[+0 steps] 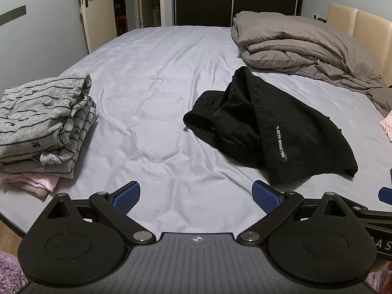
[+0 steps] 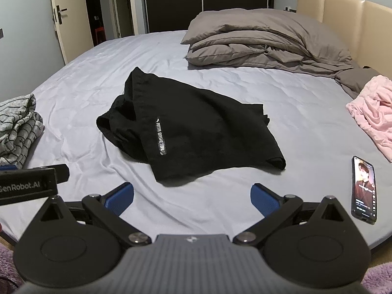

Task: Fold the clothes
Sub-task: 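Move both grippers toward the crumpled black pants on the bed, then grasp the black pants waistband with the right gripper while the left gripper grasps the hem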

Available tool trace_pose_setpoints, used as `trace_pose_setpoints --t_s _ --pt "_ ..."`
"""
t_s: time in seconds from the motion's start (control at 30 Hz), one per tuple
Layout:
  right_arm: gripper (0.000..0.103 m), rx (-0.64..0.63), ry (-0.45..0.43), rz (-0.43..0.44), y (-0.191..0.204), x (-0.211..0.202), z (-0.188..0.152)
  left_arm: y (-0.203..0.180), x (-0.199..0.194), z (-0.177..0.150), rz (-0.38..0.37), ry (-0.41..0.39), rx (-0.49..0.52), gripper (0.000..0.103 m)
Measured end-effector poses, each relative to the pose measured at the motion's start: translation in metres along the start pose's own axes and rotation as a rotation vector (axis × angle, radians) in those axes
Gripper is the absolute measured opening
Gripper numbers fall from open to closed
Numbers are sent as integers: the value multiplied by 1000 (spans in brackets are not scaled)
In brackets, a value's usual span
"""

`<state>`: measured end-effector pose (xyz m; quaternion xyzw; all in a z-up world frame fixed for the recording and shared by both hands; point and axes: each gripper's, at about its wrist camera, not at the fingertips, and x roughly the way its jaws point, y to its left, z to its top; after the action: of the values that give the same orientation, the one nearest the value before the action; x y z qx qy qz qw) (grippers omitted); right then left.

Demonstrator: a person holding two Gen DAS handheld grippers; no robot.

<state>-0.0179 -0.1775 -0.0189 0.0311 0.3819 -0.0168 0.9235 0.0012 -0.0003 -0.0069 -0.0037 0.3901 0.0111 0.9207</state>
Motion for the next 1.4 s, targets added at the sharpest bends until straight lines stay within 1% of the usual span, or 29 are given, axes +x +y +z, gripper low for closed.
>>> trace_pose_setpoints --t_s 0.5,0.73,0.77,0.83,0.9,0.93,1.0,1.07,1.17,1.3,1.4 --pt "102 -2 -4 17 -3 4 -3 -1 6 -2 -1 23 10 100" --pt "101 -10 -6 41 -7 16 -5 -3 17 -6 -5 32 21 99" --pt "100 -13 -8 41 -8 18 -5 -3 19 -7 -8 32 22 99" --pt "93 -17 -7 41 -10 24 -5 -5 26 -8 -13 38 22 98" --pt "92 -13 3 44 -11 32 -6 -6 32 -8 -23 43 21 94" --pt "89 -9 7 49 -12 35 -6 -7 36 -8 -29 45 24 93" --pt "86 -4 14 59 -13 42 -7 -10 45 -8 -42 47 34 85" --pt "85 -8 15 74 -12 50 -7 -11 54 -6 -57 56 31 81" --pt "85 -31 7 90 -8 60 -4 -11 70 0 -68 70 2 79" --pt "85 -68 11 95 -4 77 1 -7 89 9 -79 82 -13 73" --pt "85 -57 24 104 -1 91 7 -4 102 16 -70 85 -24 73"
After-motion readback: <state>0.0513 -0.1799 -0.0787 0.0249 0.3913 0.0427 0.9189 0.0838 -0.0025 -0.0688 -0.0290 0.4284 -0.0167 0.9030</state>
